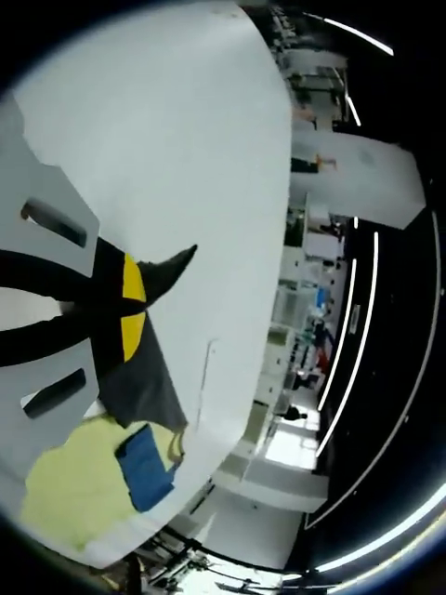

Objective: Fold the garment on the visible template until the final outline fits inside the template.

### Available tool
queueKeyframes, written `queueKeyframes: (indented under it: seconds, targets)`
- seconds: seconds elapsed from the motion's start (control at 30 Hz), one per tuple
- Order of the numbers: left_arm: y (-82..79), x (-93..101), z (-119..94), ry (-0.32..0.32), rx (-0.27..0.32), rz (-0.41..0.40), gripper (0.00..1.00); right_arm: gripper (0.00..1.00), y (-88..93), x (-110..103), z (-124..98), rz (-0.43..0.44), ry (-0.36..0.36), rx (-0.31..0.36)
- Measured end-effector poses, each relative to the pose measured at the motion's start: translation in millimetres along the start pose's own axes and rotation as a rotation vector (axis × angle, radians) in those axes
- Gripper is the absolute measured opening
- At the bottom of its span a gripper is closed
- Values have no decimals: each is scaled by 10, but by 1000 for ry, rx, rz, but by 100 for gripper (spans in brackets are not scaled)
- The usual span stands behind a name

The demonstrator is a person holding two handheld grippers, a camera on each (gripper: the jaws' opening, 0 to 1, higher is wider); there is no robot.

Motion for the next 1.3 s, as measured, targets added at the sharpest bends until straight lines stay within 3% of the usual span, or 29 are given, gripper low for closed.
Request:
queueKeyframes:
  seconds: [0.6, 1.3]
  targets:
    - [-72, 562, 244, 166, -2, 13, 0, 97, -17, -67, 23, -8, -20, 14]
    - [21, 1157, 447, 281, -31, 45, 0, 97, 13, -82, 17, -8, -26, 5]
Point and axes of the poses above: the point that each gripper's makers call its tool centre point, and the gripper's own axes: z roughly forward along the fingers, x roughly to its right, y roughly out of its underside, the point moved 10 cm from there along -z, roughly backward along the fingers, and after that the axes turned 9 degrees about -z, right-handed, at the moved point
